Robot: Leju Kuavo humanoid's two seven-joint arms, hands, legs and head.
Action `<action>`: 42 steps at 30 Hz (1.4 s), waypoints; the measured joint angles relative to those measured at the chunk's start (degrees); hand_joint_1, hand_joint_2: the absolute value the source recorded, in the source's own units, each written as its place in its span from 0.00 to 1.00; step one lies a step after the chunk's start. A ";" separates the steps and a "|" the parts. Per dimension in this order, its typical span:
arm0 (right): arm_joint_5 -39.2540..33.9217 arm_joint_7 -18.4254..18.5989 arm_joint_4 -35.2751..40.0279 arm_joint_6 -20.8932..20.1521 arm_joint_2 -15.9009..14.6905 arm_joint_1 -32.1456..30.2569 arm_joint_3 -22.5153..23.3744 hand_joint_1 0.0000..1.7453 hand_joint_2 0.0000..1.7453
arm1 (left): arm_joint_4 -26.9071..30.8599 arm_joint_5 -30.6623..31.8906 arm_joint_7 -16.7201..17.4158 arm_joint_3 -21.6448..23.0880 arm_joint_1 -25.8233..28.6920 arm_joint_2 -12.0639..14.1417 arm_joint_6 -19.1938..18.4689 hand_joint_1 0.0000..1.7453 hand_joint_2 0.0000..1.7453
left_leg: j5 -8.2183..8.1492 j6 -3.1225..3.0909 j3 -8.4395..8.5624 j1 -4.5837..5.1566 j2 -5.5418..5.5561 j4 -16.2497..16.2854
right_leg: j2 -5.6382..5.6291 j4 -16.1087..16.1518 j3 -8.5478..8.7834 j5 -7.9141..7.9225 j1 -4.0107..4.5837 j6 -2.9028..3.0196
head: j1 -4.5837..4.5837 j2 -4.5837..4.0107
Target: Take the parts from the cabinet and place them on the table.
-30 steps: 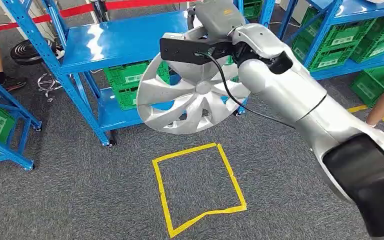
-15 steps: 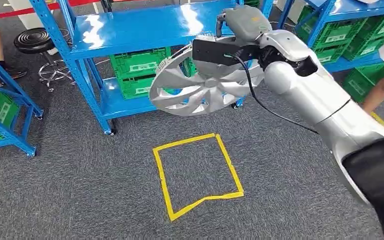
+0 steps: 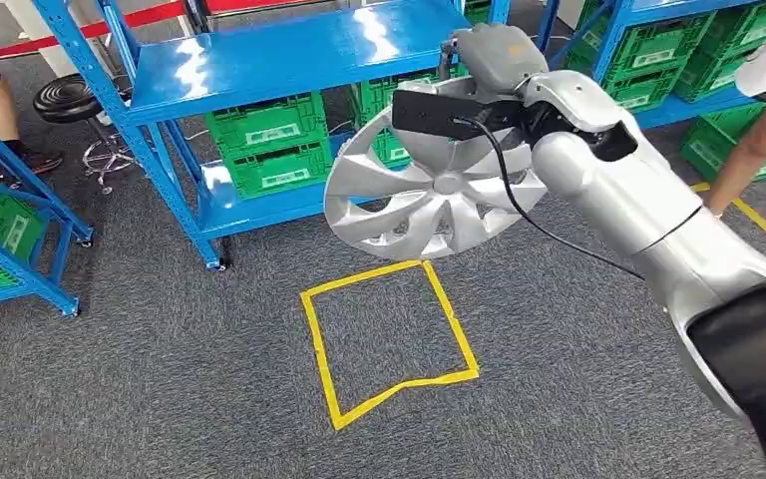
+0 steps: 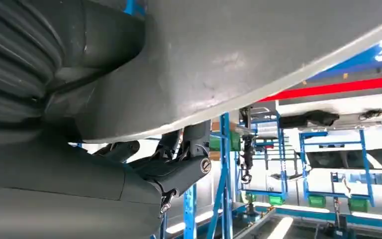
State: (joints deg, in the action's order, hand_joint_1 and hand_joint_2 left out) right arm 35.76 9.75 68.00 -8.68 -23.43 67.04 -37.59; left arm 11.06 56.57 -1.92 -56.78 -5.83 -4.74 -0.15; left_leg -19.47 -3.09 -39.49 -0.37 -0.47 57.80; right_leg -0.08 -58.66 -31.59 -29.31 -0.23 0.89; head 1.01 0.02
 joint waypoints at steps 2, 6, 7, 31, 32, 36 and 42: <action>0.11 0.04 0.00 0.02 0.02 -0.11 0.00 1.00 1.00 | 0.00 -0.11 -0.07 0.00 0.03 0.00 -0.11 0.00 1.00 | 0.39 0.79 0.00 -0.07 0.01 -0.31 | 0.04 -0.05 -0.17 0.07 0.05 0.11 | 0.02 0.00; 0.44 0.63 0.02 0.15 0.17 -0.28 0.00 1.00 1.00 | 0.00 -0.20 -0.33 0.00 0.04 0.15 -0.22 0.00 1.00 | 0.33 1.70 -0.04 0.17 0.11 -0.60 | 0.24 0.86 -0.10 0.56 -0.52 -0.63 | -0.02 0.00; 0.48 0.68 0.09 0.20 0.17 -0.28 0.00 1.00 1.00 | 0.00 -0.22 -0.35 0.00 0.04 0.15 -0.22 0.00 1.00 | 0.85 1.02 0.95 0.23 0.14 -2.55 | 0.20 1.97 0.52 1.02 -0.31 -0.94 | -0.20 0.00; 3.11 1.77 0.22 -0.15 2.43 -1.04 0.61 1.00 1.00 | 0.00 -0.02 -1.07 0.33 -0.07 -0.46 -1.16 0.00 1.00 | -10.54 3.53 -2.72 -0.61 0.84 13.82 | -3.18 -3.71 -6.67 2.45 -0.53 -0.57 | -0.37 0.00; 3.15 1.66 0.28 -0.15 2.51 -0.99 0.61 1.00 1.00 | 0.00 -0.18 -1.12 0.33 -0.06 -0.48 -1.14 0.00 1.00 | -9.19 2.34 0.72 -0.04 1.90 8.83 | -3.77 -3.68 -6.72 2.64 -0.28 -0.62 | -0.35 0.00; 3.15 1.27 0.33 -0.20 2.86 -1.26 0.74 1.00 1.00 | -0.07 -0.77 -1.36 0.22 0.46 -0.48 -0.77 0.00 1.00 | -8.61 2.03 3.68 1.09 3.41 4.24 | -5.43 -3.20 -6.83 3.32 -0.61 -1.59 | -0.74 0.00; 2.47 0.76 0.90 -0.81 1.79 -1.43 0.83 1.00 1.00 | -0.11 -0.05 -1.44 0.09 1.21 -0.61 -0.57 0.00 1.00 | -7.25 1.07 3.74 0.61 0.06 2.64 | -0.66 -14.05 -11.60 -3.69 -0.20 -3.25 | -0.28 0.00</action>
State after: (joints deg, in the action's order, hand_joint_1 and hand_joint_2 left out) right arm 38.23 10.51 68.89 -9.49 -21.64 65.60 -36.76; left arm 10.95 56.52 -3.37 -56.70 -4.62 -5.35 -0.72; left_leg -26.72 -2.02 -35.75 0.24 -0.40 60.44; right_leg -0.74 -72.71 -43.18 -33.00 -0.43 -2.37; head 0.72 0.02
